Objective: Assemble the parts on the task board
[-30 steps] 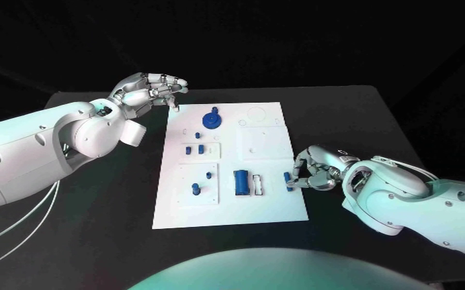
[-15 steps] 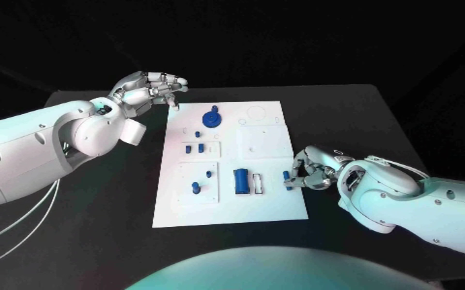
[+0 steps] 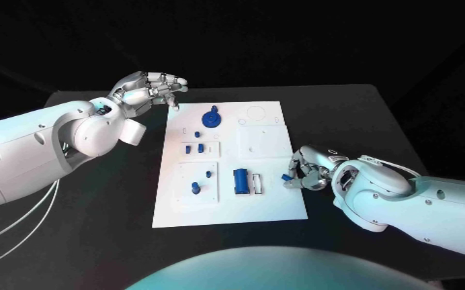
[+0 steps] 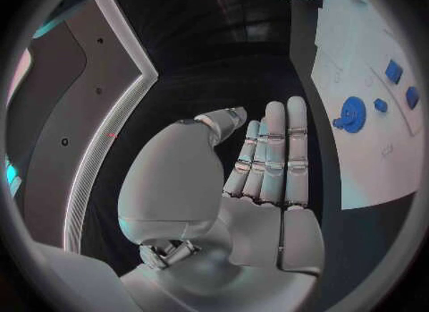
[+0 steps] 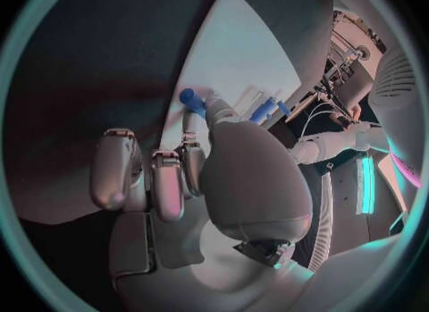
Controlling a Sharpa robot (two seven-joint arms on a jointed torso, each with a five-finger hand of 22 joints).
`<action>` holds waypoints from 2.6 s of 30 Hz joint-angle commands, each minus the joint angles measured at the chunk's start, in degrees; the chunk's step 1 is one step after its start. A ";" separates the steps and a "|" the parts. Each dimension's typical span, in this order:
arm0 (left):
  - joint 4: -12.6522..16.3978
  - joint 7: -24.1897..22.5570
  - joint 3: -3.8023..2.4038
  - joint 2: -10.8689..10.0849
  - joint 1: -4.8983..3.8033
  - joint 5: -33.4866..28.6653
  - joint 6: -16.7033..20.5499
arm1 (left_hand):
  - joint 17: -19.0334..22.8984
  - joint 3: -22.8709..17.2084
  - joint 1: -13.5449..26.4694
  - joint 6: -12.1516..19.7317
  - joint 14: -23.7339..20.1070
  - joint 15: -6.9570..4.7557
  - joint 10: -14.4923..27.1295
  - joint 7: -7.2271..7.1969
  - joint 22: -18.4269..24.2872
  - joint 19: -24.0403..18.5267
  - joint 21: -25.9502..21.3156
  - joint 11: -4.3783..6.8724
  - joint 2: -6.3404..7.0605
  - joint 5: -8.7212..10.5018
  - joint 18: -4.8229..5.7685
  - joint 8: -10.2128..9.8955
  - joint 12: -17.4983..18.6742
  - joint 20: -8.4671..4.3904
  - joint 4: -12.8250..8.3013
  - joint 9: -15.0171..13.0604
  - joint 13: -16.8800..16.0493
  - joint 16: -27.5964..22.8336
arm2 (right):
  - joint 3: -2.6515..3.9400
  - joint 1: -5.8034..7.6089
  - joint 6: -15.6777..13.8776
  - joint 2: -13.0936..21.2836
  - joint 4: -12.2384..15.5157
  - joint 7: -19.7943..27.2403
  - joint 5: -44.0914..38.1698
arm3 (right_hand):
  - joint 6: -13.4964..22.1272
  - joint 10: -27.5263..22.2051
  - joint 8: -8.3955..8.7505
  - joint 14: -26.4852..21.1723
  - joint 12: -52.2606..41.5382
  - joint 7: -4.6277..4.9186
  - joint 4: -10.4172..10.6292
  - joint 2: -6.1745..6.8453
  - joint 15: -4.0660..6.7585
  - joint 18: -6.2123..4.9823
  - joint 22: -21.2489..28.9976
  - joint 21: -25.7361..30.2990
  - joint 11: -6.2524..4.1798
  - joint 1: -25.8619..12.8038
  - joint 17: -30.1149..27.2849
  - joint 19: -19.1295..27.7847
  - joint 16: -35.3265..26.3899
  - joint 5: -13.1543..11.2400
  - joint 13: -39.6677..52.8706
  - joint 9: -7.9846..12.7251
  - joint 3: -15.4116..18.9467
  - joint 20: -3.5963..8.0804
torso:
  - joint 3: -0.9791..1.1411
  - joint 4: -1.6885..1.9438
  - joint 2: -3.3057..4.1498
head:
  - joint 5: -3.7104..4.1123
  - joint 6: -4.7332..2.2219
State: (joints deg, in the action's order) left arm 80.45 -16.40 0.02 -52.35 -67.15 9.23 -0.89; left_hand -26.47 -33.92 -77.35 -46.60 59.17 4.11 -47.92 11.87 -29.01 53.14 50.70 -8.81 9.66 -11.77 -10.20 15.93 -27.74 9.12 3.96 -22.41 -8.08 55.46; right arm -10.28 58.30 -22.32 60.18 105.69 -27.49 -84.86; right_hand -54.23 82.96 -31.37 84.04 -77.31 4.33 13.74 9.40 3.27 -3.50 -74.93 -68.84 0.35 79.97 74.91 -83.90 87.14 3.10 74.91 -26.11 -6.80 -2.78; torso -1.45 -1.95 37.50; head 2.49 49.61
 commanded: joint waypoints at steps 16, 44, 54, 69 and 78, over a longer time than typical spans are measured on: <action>0.22 -0.28 -0.02 -0.06 -0.02 0.15 -0.93 | -0.04 -0.26 0.11 0.50 -0.53 -0.04 0.57 0.60 0.09 0.27 -0.42 0.03 -0.05 -0.31 -0.41 0.23 -0.41 0.05 -0.01 0.04 0.07 -0.06 | -0.53 -0.81 4.11 -0.89 -0.32 -3.07 -1.60 | -1.67 -0.14 3.30 4.58 0.26 -0.30 -2.94 -2.31 0.72 -0.15 -10.16 -0.45 -0.77 4.92 8.65 -0.34 -0.21 -0.14 4.90 1.14 -10.22 0.54 | -0.03 -0.01 -0.01 | -0.03 -0.10; 0.28 -0.28 -0.02 0.06 -0.02 0.31 -1.13 | -0.04 -0.43 -0.15 0.50 -0.57 -0.08 0.60 0.60 0.12 0.34 -0.43 0.04 -0.11 -0.36 -0.42 0.27 -0.48 0.00 -0.20 0.03 0.08 -0.05 | -0.33 1.70 -8.06 -3.33 3.86 -0.82 14.87 | -2.19 1.45 2.58 4.92 -1.31 -0.79 -10.57 1.45 1.05 0.24 -10.71 -2.81 -1.10 -12.51 10.06 -1.19 0.48 -0.23 6.46 -1.99 -26.46 0.90 | 0.00 -0.03 0.05 | -0.22 0.00; 0.40 -0.37 -0.02 0.09 -0.02 0.33 -1.12 | -0.04 -0.43 -0.15 0.50 -0.57 -0.08 0.60 0.60 0.12 0.34 -0.43 0.04 -0.11 -0.36 -0.42 0.27 -0.48 0.00 -0.20 0.03 0.08 -0.05 | -0.33 1.25 -7.70 -6.34 1.71 -1.21 15.82 | -2.43 1.56 2.55 4.94 -1.31 -0.75 -9.43 1.60 0.97 0.31 -10.79 -3.20 -1.02 -15.43 10.15 -1.34 0.53 -0.23 6.50 -2.30 -24.83 0.83 | 0.03 -0.03 0.08 | -0.30 0.03; 0.51 -0.32 -0.02 0.04 -0.02 0.34 -1.17 | -0.04 -0.43 -0.15 0.50 -0.57 -0.08 0.60 0.60 0.12 0.34 -0.43 0.04 -0.11 -0.36 -0.42 0.27 -0.48 0.00 -0.20 0.03 0.08 -0.05 | -0.33 0.71 -3.90 -7.87 0.88 -2.96 14.91 | -4.15 1.90 1.15 4.97 -1.46 -1.64 -8.47 0.98 1.52 0.36 -10.88 -3.65 -1.75 -17.45 10.31 -1.52 0.59 -0.23 6.62 -3.29 -23.28 1.18 | 0.02 -0.01 0.03 | -0.48 0.07; 0.56 -0.27 -0.02 0.03 -0.02 0.43 -1.18 | -0.04 -0.43 -0.15 0.50 -0.57 -0.08 0.60 0.60 0.12 0.34 -0.43 0.04 -0.11 -0.36 -0.42 0.27 -0.48 0.00 -0.20 0.03 0.08 -0.05 | -0.33 0.68 -3.86 -8.58 0.33 -3.18 14.18 | -4.15 1.90 1.10 4.96 -1.44 -1.69 -8.47 0.95 1.55 0.33 -10.84 -3.47 -1.79 -17.47 10.30 -1.47 0.59 -0.23 6.61 -3.33 -23.25 1.20 | 0.01 0.00 0.07 | -0.40 0.01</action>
State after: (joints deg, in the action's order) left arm 80.85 -16.32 0.02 -52.38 -67.15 9.40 -1.05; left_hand -26.47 -34.15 -77.35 -46.60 58.96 3.90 -47.72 11.87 -28.98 53.14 50.48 -8.60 9.66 -11.77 -10.21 15.93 -27.95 9.12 3.72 -22.41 -8.08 55.46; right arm -10.57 59.06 -27.25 51.70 106.13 -29.88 -69.68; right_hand -57.94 83.99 -30.05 84.03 -78.66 2.66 5.37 10.28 4.53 -3.51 -74.93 -72.40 -1.09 63.02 74.90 -83.92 87.43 2.88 74.93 -29.49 -30.42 -1.92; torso -1.44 -1.96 37.55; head 2.10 49.64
